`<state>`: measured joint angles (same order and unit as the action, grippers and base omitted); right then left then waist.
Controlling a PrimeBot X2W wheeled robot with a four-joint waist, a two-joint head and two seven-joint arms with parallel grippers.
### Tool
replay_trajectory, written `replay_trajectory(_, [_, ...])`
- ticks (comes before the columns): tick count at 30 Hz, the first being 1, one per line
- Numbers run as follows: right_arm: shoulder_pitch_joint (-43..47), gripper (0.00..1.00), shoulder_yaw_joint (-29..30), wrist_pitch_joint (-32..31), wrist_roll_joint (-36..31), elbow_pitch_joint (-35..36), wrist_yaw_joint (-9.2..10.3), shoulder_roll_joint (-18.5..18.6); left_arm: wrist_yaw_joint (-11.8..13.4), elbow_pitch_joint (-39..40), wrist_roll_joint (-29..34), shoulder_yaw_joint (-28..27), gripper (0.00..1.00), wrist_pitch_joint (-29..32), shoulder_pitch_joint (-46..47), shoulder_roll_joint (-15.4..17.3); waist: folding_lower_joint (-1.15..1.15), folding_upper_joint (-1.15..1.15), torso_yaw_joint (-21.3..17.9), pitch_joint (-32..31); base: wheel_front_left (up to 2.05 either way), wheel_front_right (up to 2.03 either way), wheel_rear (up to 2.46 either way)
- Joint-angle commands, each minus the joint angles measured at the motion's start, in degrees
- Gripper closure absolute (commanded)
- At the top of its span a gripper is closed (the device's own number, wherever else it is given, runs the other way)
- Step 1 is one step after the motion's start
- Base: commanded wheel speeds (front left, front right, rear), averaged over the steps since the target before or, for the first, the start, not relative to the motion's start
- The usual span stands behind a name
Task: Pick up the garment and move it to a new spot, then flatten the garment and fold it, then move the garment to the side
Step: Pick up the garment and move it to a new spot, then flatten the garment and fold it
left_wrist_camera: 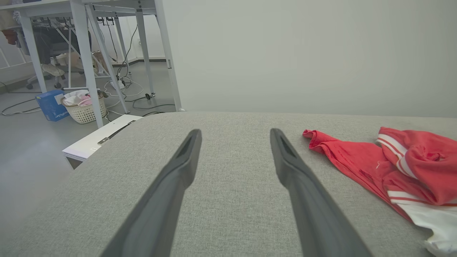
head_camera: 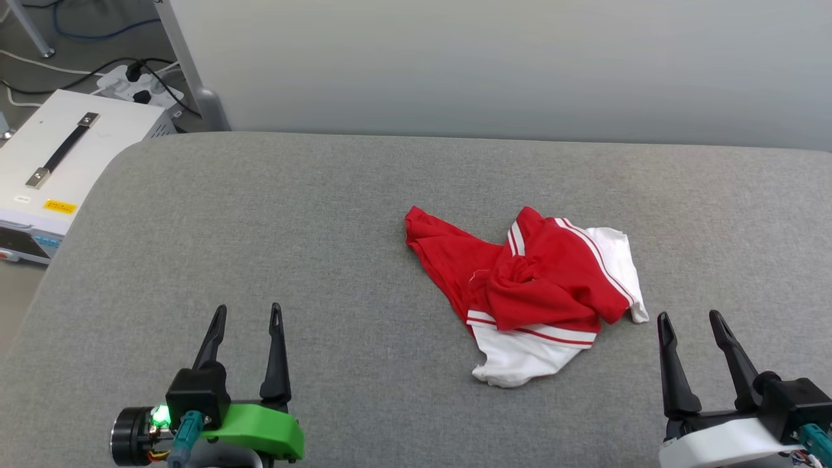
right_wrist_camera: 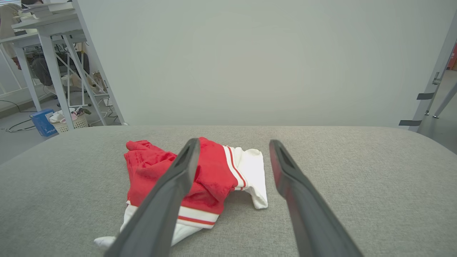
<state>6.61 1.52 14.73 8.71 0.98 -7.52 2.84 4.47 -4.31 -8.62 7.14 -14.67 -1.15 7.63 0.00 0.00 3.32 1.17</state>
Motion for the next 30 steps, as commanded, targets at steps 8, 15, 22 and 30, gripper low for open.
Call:
replay_trajectory(8, [0.9, 0.00, -0.2, 0.3, -0.3, -0.7, 0.03, 0.0, -2.2, -0.8, 2.5, -2.2, 0.00, -0.3, -1.1, -1.8, 0.00, 0.00, 0.2, -0.2, 0.00, 0.00, 0.00])
replay_trajectory(15, [-0.6, 0.00, 0.5, 0.3, -0.3, -0.4, 0.03, 0.0, -3.3, -0.9, 3.6, -3.5, 0.00, -0.3, -1.1, -2.7, 0.00, 0.00, 0.0, 0.1, 0.00, 0.00, 0.00])
replay_trajectory(22, [-7.8, 0.00, 3.0, 0.3, -3.5, 2.2, 0.03, 0.1, -4.0, -0.6, 4.4, -4.1, 0.00, -0.3, 0.0, -3.4, 0.00, 0.00, 0.2, 1.9, 0.00, 0.00, 0.00])
replay_trajectory(30, [-22.8, 0.00, 2.7, 0.3, -3.6, 1.2, 0.03, 8.9, -4.5, 0.3, 5.1, -4.3, 0.00, -0.3, 2.7, -4.0, 0.00, 0.00, 0.4, 6.4, 0.00, 0.00, 0.00])
